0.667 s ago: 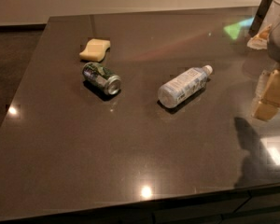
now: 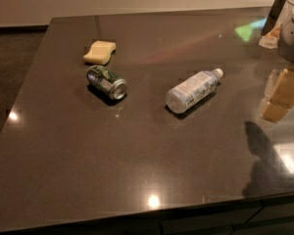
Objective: Place green can upright
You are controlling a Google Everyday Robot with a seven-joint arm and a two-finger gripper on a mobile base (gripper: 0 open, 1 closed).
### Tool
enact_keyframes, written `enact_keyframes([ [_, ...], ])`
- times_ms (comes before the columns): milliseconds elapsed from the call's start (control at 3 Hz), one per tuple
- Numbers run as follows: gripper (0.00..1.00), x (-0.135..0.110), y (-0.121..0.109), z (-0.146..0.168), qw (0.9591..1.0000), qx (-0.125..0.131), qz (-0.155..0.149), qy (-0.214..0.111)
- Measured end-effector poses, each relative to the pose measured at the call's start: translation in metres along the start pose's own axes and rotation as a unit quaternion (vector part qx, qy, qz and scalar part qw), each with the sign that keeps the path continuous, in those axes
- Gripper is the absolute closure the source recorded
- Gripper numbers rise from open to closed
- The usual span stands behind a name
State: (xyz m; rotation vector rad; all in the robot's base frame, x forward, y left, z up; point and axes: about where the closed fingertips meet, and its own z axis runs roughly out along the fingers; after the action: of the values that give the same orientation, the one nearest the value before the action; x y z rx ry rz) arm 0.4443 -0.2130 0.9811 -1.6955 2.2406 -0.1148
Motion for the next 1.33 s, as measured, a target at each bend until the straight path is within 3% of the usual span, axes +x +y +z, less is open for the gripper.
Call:
enact_keyframes([
  [333,0.0,-0.021,-0.015,0.011,0.9999,-0.005,0.012,0.003],
  [1333,0.0,-0.12,-0.067,0.073,0.998,-0.026,0.05,0.031],
])
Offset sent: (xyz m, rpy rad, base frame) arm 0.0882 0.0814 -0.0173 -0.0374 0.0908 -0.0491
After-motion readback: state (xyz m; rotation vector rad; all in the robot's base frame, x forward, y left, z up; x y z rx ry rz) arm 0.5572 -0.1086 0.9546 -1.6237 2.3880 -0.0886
